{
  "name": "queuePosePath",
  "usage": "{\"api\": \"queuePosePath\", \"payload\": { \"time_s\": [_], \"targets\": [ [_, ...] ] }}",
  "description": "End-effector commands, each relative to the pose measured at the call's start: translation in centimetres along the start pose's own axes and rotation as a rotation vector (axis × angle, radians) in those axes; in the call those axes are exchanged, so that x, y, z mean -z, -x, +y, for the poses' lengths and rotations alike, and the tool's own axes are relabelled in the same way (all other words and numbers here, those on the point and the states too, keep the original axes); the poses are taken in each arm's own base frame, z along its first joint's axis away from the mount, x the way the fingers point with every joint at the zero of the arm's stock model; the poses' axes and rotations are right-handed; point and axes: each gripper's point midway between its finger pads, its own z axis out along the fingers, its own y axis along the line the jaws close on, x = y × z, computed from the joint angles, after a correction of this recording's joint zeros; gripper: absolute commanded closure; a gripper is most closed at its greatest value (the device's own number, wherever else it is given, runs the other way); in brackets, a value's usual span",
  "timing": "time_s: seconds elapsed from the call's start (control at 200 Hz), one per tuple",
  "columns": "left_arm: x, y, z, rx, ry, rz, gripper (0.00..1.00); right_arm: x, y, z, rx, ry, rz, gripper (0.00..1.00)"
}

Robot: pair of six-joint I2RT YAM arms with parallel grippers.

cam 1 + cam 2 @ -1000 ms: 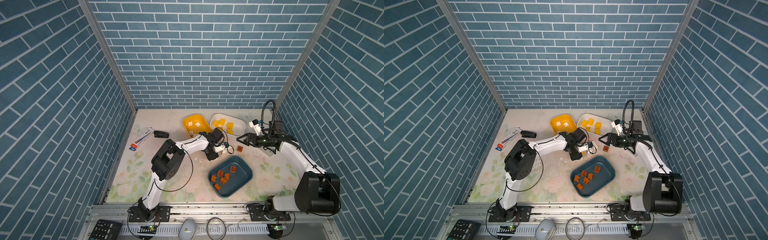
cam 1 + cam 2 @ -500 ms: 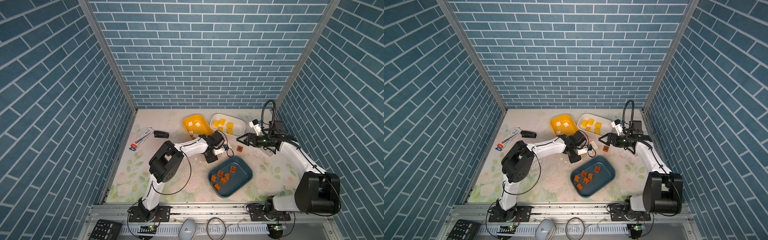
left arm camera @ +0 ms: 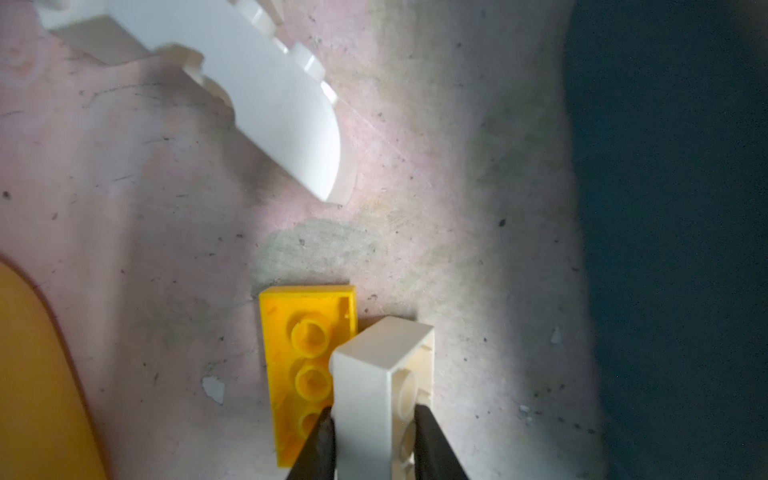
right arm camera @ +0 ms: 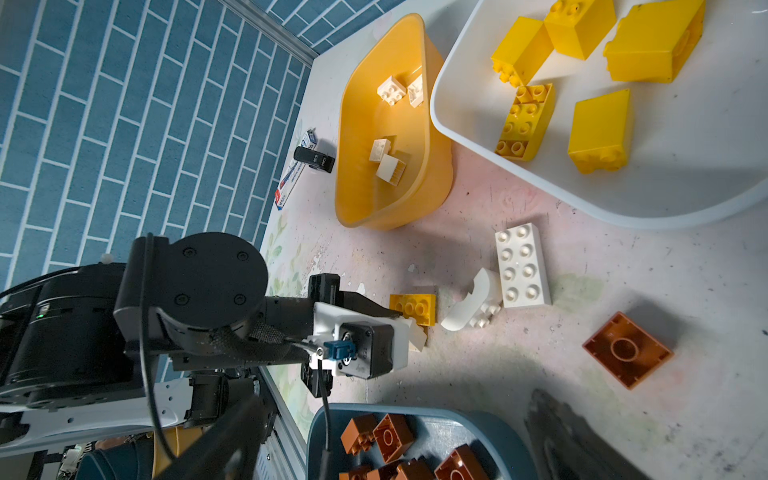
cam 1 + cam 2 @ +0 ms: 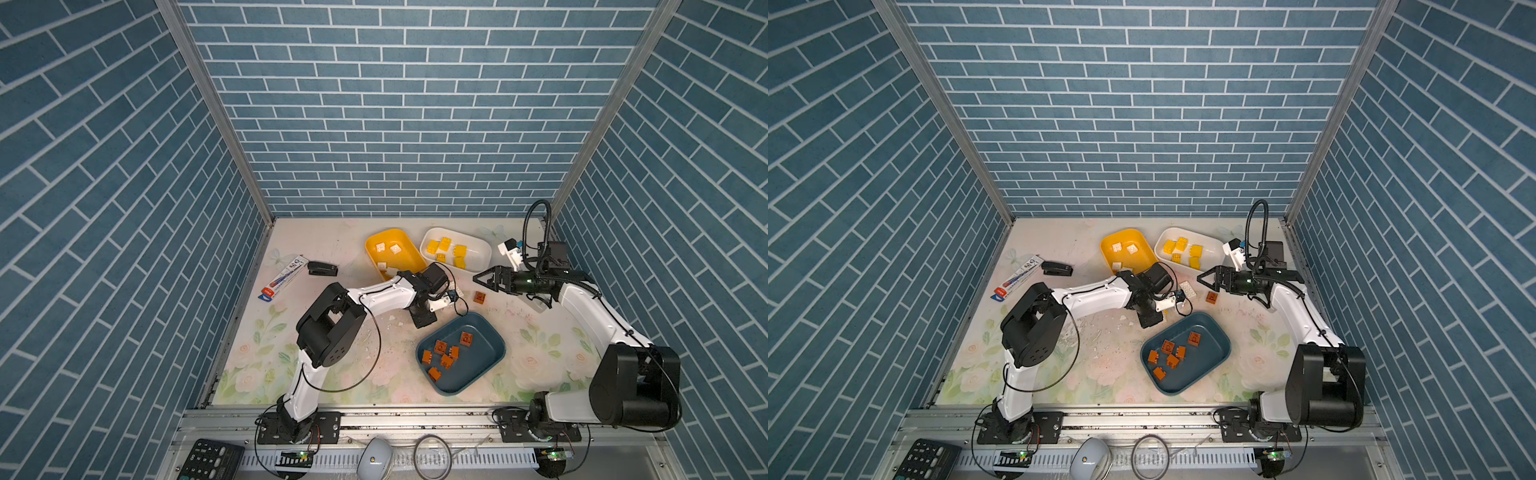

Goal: Sort the legos into containers by color
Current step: 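Lift the white brick off the yellow plate with the left gripper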

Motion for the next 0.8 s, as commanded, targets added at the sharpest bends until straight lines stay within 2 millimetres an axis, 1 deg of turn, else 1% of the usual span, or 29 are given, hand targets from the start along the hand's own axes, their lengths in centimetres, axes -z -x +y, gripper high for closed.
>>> {"api": "queuePosePath", "payload": {
  "time_s": [0.0,0.075,0.235,0.33,0.4,0.505,0.645,0.795],
  "targets": [
    [0.9,0.0,-0.1,0.002,0.004,0.005,0.78,0.2,0.7,0.5,0.028,0.024,-0.006,0.02],
    [1.4,0.1,0.2,0.002,0.017,0.007,0.79,0.1,0.6,0.5,0.030,0.024,-0.003,0.02],
    [3.5,0.4,1.2,-0.008,0.068,-0.004,0.78,0.1,0.4,0.4,0.031,0.023,-0.002,0.02],
    [4.4,-0.3,1.4,-0.016,0.090,0.009,0.78,0.0,0.3,0.2,0.029,0.023,-0.002,0.02],
    [4.8,-1.2,1.7,-0.014,0.109,0.027,0.78,-0.1,0.3,0.1,0.026,0.026,-0.003,0.01],
    [4.6,-3.0,2.2,0.006,0.128,0.060,0.78,-0.3,0.4,0.0,0.020,0.035,-0.010,0.01],
    [4.3,-4.2,3.2,0.041,0.168,0.061,0.77,-0.4,0.5,-0.1,0.015,0.035,-0.012,0.02],
    [3.3,-5.6,4.1,0.069,0.206,0.106,0.77,-0.4,0.4,-0.1,0.014,0.036,-0.011,0.02]
  ]
}}
